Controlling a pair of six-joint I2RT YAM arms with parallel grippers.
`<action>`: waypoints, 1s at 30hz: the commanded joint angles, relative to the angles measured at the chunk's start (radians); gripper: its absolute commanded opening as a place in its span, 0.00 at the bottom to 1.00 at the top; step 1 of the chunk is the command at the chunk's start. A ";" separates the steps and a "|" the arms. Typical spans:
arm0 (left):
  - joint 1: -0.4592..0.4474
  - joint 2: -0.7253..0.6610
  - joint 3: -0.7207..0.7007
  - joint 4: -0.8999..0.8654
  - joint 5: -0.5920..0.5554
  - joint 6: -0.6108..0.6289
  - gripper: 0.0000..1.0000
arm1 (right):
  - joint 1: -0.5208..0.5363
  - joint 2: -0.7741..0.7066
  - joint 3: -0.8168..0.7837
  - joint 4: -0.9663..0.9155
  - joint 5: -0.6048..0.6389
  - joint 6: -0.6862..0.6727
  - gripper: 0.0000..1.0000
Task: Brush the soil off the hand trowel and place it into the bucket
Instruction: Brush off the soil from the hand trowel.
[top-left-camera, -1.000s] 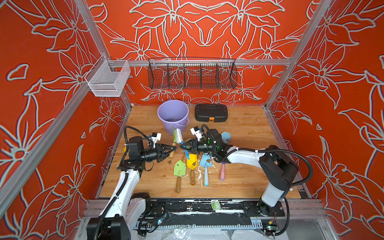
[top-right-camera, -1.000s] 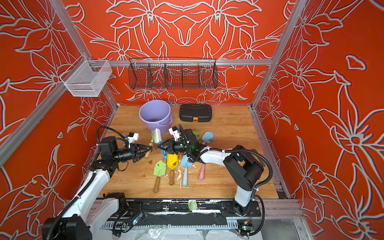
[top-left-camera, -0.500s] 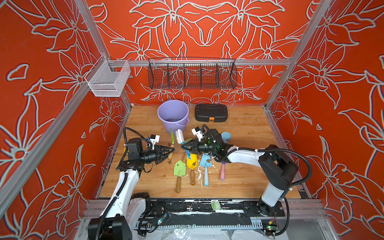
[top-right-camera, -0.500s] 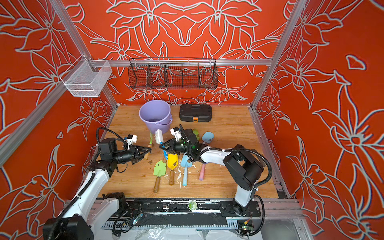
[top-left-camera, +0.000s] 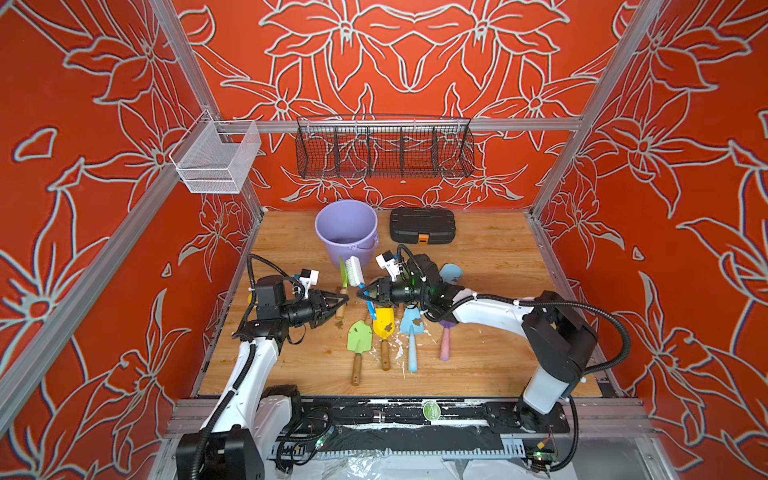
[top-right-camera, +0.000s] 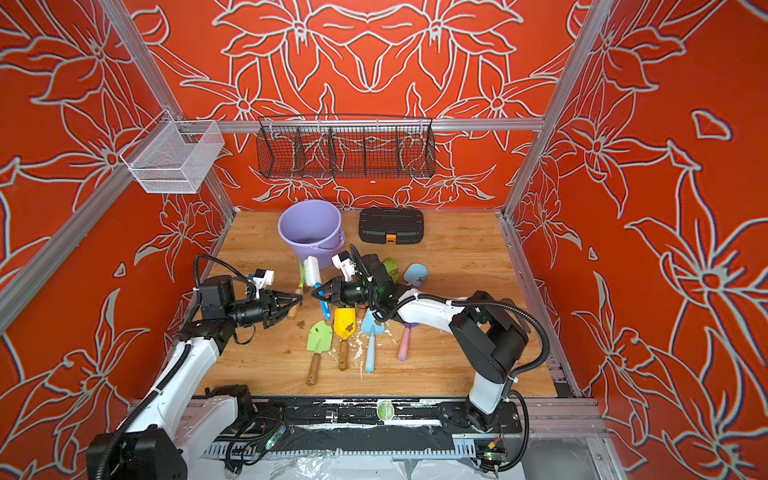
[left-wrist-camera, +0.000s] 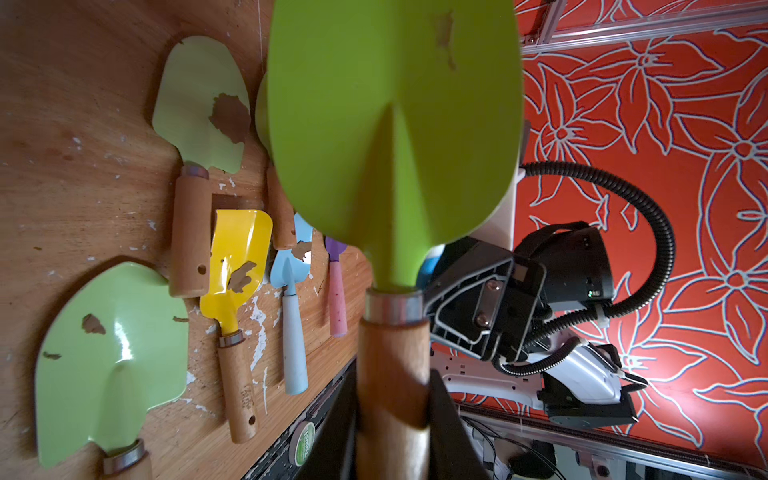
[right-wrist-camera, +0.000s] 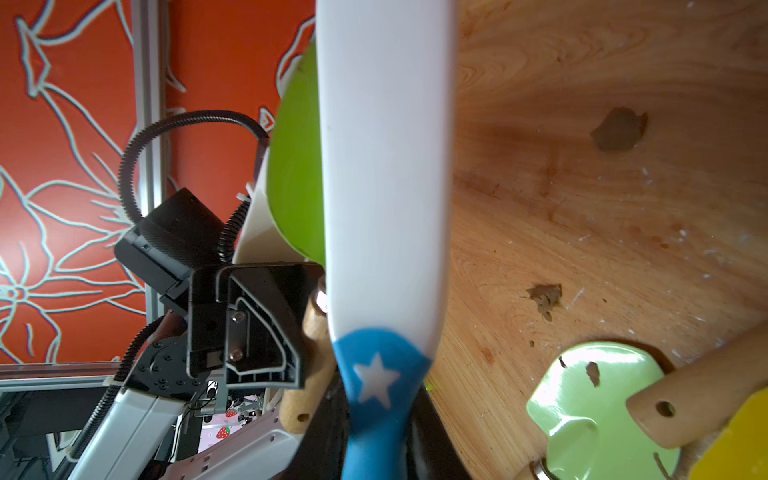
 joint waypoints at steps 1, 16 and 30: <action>0.005 0.001 0.055 -0.059 -0.030 0.063 0.00 | 0.006 0.003 -0.008 -0.083 0.030 -0.056 0.00; 0.002 -0.070 0.388 -0.490 -0.484 0.218 0.00 | -0.025 -0.244 0.062 -0.558 0.236 -0.345 0.00; -0.164 0.391 0.902 -0.761 -0.862 0.320 0.00 | -0.077 -0.376 0.026 -0.661 0.310 -0.399 0.00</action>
